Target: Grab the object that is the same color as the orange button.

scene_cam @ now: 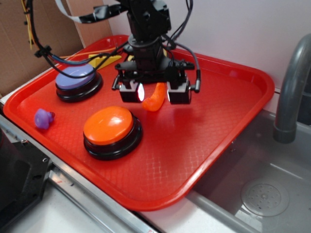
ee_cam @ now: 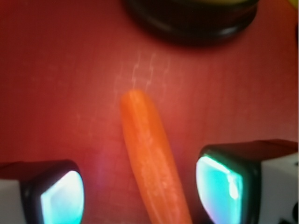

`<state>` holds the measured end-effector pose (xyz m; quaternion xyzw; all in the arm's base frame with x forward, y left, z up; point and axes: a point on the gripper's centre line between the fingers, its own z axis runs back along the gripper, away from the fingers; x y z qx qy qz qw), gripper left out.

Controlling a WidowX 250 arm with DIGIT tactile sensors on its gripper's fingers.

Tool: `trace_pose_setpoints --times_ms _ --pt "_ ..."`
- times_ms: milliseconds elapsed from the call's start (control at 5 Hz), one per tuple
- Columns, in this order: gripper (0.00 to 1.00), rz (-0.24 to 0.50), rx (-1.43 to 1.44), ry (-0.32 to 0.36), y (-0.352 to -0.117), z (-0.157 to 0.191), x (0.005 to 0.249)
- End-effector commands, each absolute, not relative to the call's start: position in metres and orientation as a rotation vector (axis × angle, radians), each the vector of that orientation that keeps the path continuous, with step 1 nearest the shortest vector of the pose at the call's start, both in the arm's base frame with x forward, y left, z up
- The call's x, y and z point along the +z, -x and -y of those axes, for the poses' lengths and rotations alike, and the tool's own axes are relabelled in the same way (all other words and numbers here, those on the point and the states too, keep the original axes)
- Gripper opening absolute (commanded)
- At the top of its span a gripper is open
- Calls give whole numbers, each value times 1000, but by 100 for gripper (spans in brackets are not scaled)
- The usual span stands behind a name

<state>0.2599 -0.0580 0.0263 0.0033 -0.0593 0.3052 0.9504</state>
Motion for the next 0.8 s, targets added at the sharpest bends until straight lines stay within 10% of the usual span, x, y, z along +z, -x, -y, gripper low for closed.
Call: trace_pose_setpoints --times_ms 0,600 --pt "0 162 640 75 -265 45 28" --pt "0 60 427 43 -263 35 68"
